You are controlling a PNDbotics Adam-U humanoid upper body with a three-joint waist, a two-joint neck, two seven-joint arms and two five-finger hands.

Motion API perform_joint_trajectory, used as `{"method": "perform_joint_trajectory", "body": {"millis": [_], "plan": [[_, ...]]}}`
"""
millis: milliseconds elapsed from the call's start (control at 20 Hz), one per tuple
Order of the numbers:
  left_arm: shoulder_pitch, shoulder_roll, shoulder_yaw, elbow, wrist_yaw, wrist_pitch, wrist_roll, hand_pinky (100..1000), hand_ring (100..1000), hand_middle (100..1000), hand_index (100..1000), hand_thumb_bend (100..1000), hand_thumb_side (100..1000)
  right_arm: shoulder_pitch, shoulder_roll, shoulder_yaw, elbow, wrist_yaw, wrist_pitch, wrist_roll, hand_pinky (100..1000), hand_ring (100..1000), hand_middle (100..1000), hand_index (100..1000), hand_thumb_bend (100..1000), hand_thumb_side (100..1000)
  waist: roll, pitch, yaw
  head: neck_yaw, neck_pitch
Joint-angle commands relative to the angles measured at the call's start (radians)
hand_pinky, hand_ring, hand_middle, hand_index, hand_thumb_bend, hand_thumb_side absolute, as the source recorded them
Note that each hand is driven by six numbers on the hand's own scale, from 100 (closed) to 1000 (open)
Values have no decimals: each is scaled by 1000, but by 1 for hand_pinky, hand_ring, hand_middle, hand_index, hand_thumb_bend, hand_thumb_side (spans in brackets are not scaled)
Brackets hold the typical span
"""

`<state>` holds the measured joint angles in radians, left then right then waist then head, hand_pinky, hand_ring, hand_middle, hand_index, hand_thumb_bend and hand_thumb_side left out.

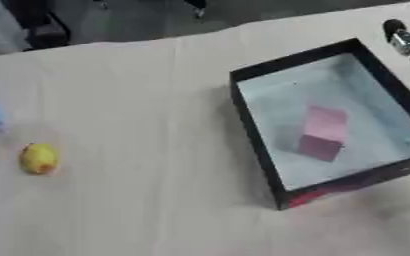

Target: Pick up the objects with one hand, pass them to the other hand, and then place them into the box on the other side of the table.

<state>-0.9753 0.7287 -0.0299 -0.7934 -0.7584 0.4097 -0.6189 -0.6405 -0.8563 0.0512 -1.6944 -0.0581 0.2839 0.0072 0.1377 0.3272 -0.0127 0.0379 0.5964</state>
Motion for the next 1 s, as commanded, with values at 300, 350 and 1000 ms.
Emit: {"method": "perform_joint_trajectory", "body": {"millis": [300, 350, 1000], "plan": [[-9, 36, -36, -125, 71, -12, 15, 882, 817, 698, 589, 176, 100, -19, -5, -8, -4, -19, -1, 1, 880, 854, 819, 816, 264, 289, -33, -73, 23, -19, 14], [-7, 36, -41, -139, 79, -11, 18, 879, 810, 697, 588, 182, 100, -20, -3, -8, -4, -21, -1, 1, 880, 854, 819, 816, 280, 299, -34, -77, 26, -22, 15], [56, 28, -102, -401, 224, -2, 70, 879, 775, 687, 577, 100, 100, -114, 78, 29, -12, -41, 7, 37, 882, 856, 823, 820, 274, 264, -48, -110, 39, -107, 53]]}}
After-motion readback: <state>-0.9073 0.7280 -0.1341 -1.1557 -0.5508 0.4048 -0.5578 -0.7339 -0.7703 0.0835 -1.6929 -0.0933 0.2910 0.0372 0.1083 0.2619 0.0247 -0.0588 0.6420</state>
